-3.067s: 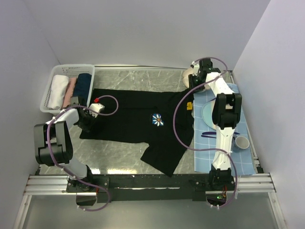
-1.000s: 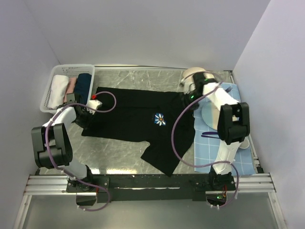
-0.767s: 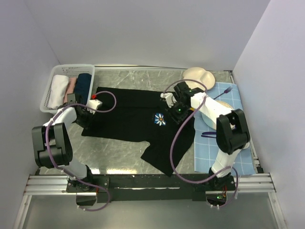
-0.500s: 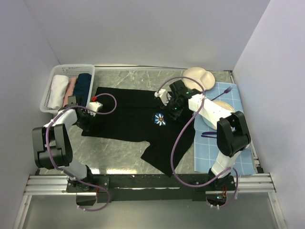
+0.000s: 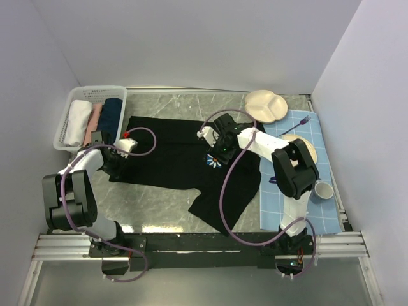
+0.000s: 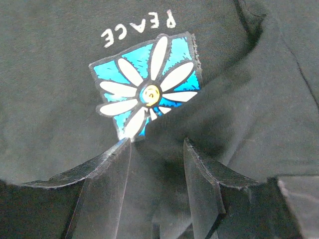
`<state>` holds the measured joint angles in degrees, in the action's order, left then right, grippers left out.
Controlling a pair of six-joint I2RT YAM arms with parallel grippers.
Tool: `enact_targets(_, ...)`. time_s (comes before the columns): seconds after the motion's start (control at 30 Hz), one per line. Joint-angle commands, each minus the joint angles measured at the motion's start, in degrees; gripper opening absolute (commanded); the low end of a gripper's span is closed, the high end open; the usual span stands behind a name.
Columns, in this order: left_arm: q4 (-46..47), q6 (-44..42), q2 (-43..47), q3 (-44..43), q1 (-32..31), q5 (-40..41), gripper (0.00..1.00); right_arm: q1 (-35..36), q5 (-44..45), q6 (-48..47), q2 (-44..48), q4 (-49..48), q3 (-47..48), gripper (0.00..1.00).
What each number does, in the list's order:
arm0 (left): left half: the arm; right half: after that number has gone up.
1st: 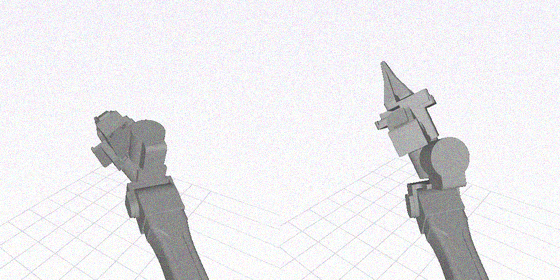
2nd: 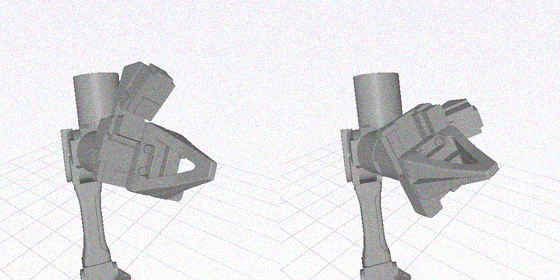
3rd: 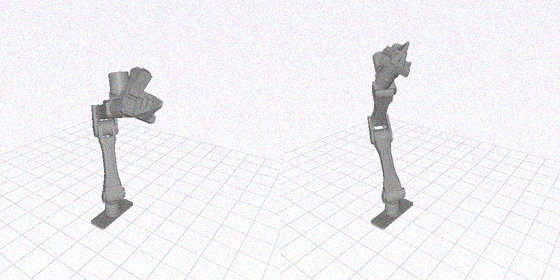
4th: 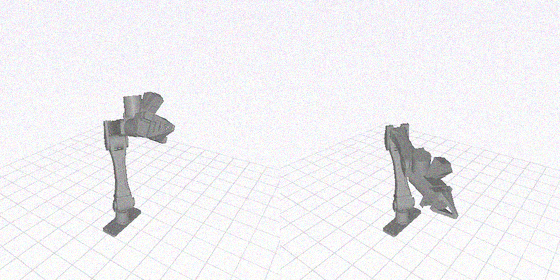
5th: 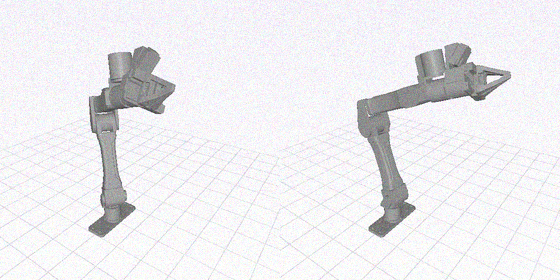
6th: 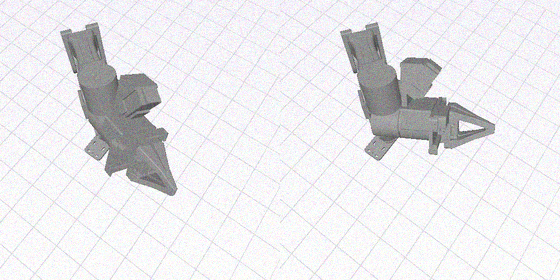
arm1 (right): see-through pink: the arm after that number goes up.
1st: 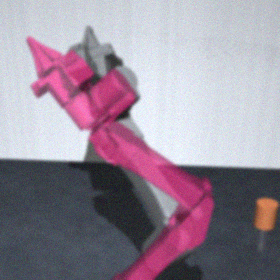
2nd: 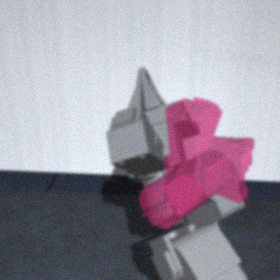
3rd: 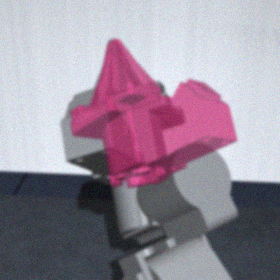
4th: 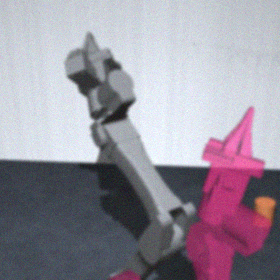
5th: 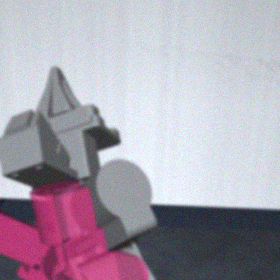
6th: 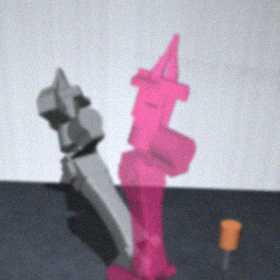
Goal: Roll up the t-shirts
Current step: Fold the T-shirt at the center of the board.
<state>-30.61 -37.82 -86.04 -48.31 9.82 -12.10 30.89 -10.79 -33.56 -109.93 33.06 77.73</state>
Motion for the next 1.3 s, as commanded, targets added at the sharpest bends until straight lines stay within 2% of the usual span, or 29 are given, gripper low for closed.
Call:
enact_targets(0.0, 0.6, 0.9, 3.0, 1.0, -0.2, -0.3, 0.29, 1.0, 2.4, 0.8, -2.2, -2.7, 2.8, 0.54)
enact_targets(0.1, 0.6, 0.9, 3.3, 1.6, -0.2, -0.2, 0.29, 1.4, 4.4, 1.0, -4.6, -3.4, 4.1, 0.52)
enact_targets(0.23, 0.5, 0.7, 4.0, 1.8, -0.2, 0.0, 0.29, 1.6, 6.5, 1.6, -5.1, -3.9, 5.0, 0.33)
enact_targets(0.37, 0.8, 0.8, 4.5, 1.9, -0.2, -0.5, 0.29, 1.6, 5.6, 2.0, -2.2, -3.3, 4.3, 0.23)
enact_targets(0.57, 1.7, 1.2, 5.3, 2.3, -0.2, -1.1, 0.29, 2.0, -0.5, 5.6, 2.6, 2.9, 6.6, 0.20)
enact_targets(0.9, 2.0, 1.0, 7.9, 3.9, -0.2, -1.7, 0.29, 4.8, -10.8, 5.2, 3.1, 8.6, 6.6, 0.14)
enact_targets(0.97, 2.1, 1.0, 8.3, 4.5, -0.2, -1.9, 0.29, 5.2, -12.3, 5.3, 1.9, 9.0, 6.7, 0.19)
enact_targets(1.0, 2.3, 1.1, 8.6, 4.6, -0.2, -2.1, 0.29, 5.4, -12.7, 5.8, 1.0, 10.1, 7.7, 0.31)
enact_targets(1.07, 2.4, 1.1, 9.0, 5.0, -0.2, -2.2, 0.29, 5.3, -12.3, 7.3, -1.9, 10.3, 8.7, 0.40)
enact_targets(1.27, 2.1, 1.6, 9.8, 3.9, -0.2, -2.7, 0.29, 1.7, -11.8, 13.1, -0.3, 8.1, 9.6, 0.47)
